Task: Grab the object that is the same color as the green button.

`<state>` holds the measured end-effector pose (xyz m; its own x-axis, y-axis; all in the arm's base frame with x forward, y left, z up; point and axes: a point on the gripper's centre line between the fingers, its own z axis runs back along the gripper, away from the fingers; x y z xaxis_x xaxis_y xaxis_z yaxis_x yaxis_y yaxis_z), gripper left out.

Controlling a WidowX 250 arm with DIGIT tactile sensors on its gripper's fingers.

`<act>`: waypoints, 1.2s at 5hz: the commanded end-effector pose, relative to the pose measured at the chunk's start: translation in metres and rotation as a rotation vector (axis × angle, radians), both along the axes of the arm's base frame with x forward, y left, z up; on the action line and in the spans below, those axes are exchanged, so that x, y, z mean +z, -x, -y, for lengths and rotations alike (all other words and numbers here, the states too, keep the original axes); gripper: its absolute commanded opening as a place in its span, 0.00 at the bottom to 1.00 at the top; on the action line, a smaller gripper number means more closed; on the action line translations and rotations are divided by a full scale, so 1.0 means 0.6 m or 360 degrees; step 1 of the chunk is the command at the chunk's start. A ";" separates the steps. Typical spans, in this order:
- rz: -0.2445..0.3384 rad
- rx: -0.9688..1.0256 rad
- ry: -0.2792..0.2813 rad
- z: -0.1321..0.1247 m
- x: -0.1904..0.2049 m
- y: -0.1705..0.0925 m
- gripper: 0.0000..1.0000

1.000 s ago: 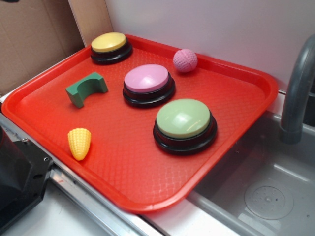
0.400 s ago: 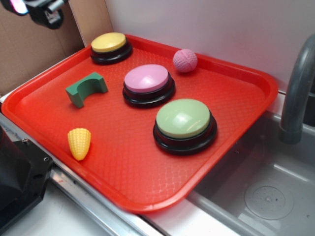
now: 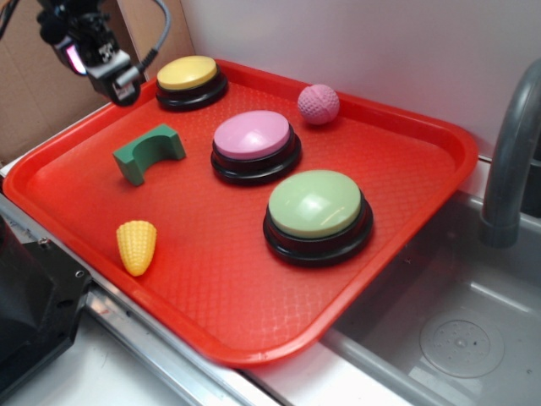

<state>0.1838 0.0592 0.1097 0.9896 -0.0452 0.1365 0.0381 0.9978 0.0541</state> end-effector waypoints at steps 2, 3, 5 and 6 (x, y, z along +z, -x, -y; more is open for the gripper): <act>-0.0136 -0.0095 -0.0026 -0.022 -0.127 -0.061 1.00; -0.0178 -0.0107 -0.0033 -0.011 -0.153 -0.061 0.00; -0.0280 -0.0025 -0.0009 -0.020 -0.123 -0.056 0.00; -0.0291 0.0027 0.0010 -0.021 -0.040 -0.038 0.00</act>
